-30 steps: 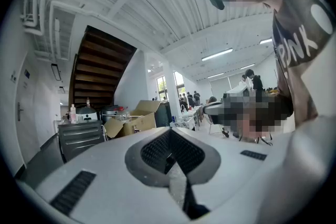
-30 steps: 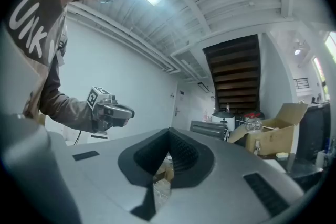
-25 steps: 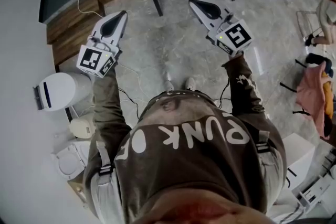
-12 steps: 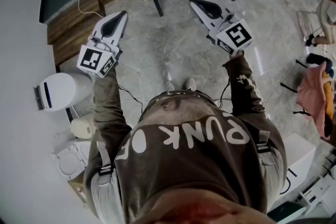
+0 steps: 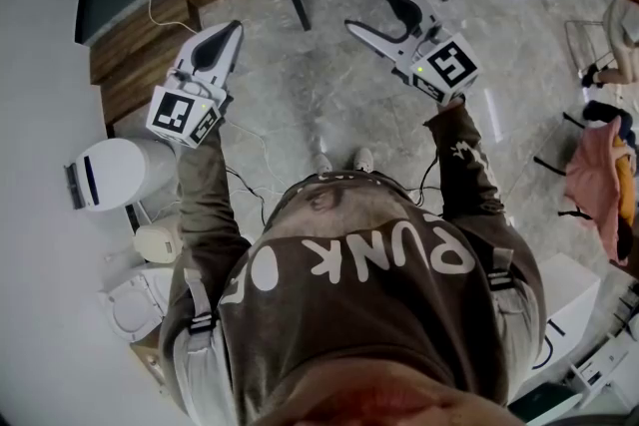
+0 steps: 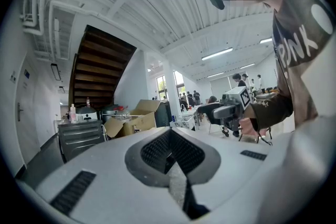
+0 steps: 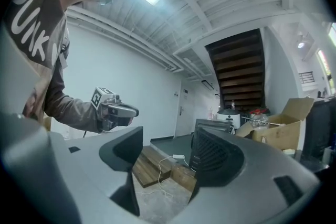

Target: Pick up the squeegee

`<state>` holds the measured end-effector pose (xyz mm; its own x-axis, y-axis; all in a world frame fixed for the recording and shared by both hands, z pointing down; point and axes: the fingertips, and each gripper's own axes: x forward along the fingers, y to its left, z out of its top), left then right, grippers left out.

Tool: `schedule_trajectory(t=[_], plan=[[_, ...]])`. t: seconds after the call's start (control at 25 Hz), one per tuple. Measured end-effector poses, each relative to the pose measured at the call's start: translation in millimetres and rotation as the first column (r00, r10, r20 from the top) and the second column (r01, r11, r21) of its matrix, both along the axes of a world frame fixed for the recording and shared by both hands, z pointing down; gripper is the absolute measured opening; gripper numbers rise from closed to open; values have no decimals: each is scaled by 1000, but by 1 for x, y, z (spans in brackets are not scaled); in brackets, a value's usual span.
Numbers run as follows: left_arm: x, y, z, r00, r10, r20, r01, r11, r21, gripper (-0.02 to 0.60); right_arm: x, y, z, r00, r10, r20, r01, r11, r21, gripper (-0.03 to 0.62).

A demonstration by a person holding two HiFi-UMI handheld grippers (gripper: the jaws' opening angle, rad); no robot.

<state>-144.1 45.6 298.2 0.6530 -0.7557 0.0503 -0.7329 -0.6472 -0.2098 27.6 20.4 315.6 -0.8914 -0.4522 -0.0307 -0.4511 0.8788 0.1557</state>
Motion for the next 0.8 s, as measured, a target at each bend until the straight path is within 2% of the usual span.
schedule_trajectory(t=[0.12,0.36,0.8], plan=[[0,0,-1,1000,-2,1,2,1000,0,2,-2,1,2,1000,-13,-12,13,1000,-3,374],[0,-1,-1,1000,0,3,0,1000,-2,2,-9,2,8,998,-40,-47,39,999,-21,594],[10,-3,0,1000,-3,19,3,1000,-5,2,1,0,10,998,-35,-45,35,999,-14,594]])
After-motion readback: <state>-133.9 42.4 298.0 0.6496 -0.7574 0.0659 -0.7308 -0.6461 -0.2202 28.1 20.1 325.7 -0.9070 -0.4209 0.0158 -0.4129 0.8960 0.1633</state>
